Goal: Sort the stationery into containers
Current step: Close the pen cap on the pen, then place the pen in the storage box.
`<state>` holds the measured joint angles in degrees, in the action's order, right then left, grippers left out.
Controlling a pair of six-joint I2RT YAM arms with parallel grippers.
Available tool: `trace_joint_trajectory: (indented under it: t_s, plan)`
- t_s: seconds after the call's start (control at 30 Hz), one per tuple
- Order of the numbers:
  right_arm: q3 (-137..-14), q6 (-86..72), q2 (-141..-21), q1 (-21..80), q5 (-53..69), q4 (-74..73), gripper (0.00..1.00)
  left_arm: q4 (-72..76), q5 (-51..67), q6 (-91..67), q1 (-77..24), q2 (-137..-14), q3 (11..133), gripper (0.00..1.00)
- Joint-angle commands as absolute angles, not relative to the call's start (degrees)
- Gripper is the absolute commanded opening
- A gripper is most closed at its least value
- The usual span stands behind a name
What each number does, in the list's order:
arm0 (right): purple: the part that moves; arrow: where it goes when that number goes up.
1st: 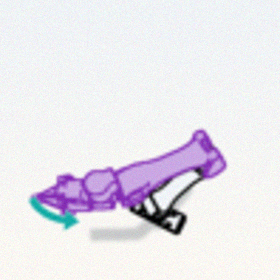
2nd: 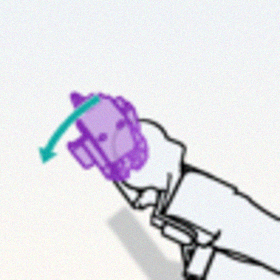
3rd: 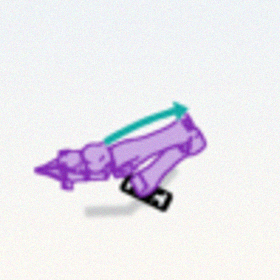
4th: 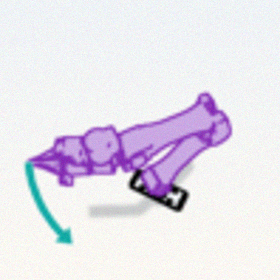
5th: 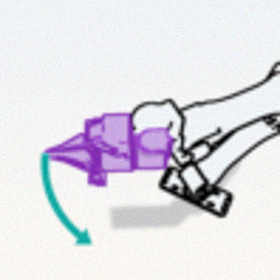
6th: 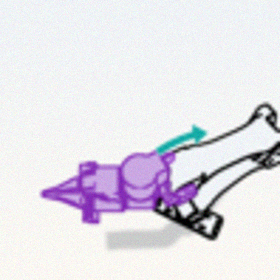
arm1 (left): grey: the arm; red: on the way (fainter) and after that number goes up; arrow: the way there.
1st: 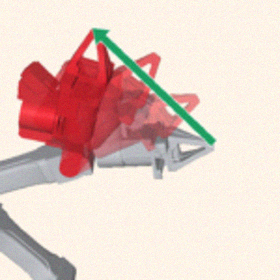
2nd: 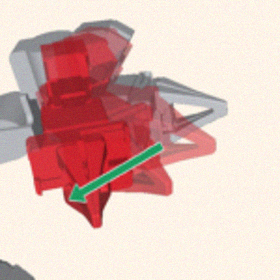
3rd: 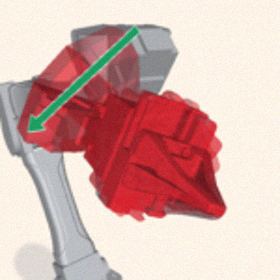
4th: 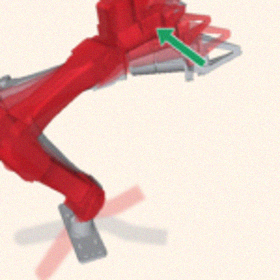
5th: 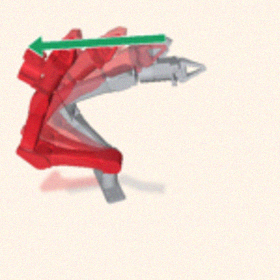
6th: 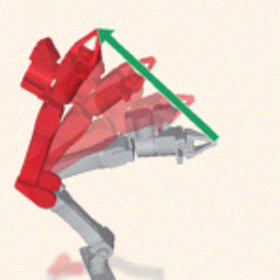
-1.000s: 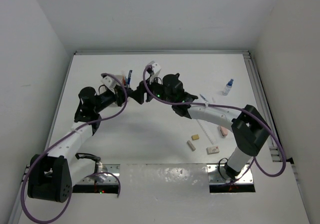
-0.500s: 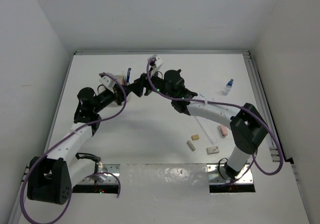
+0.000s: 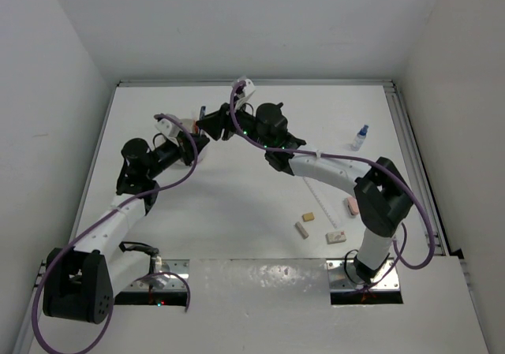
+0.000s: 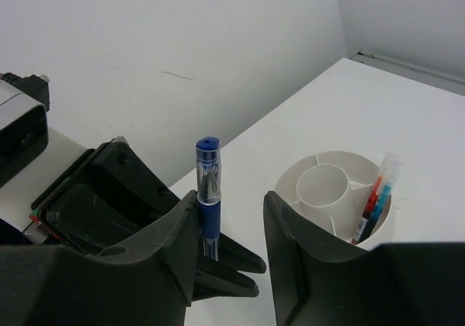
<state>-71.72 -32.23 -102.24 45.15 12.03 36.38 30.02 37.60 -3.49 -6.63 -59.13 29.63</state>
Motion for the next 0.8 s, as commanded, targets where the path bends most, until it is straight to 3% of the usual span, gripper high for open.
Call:
trace_joint_trajectory:
  t_s: [0.0, 0.37, 0.53, 0.63, 0.7, 0.77]
  plan:
    - [-73.04, -32.61, -101.69, 45.26, 12.04, 39.29, 0.39, 34.1, 37.88, -4.39, -5.98, -58.18, 29.97, 0.0]
    - [-71.72, -32.96, -101.42, 45.35, 12.57, 37.8, 0.33, 35.24, 35.95, -5.36, -5.98, -58.8, 30.5, 0.0]
    - [-71.28, -32.78, -101.43, 45.44, 12.39, 38.23, 0.04, 35.25, 35.16, -5.62, -5.98, -58.62, 30.5, 0.0]
    - [-71.28, -32.7, -101.69, 45.44, 12.39, 38.85, 0.0, 33.93, 33.15, -6.24, -6.06, -58.62, 30.93, 0.0]
    - [-71.45, -32.61, -102.04, 45.44, 12.39, 39.2, 0.0, 33.23, 32.35, -5.98, -5.98, -58.62, 31.11, 0.07]
    - [-71.8, -32.17, -102.48, 45.44, 12.22, 39.72, 0.0, 31.74, 31.55, -5.19, -5.98, -58.54, 31.2, 0.37]
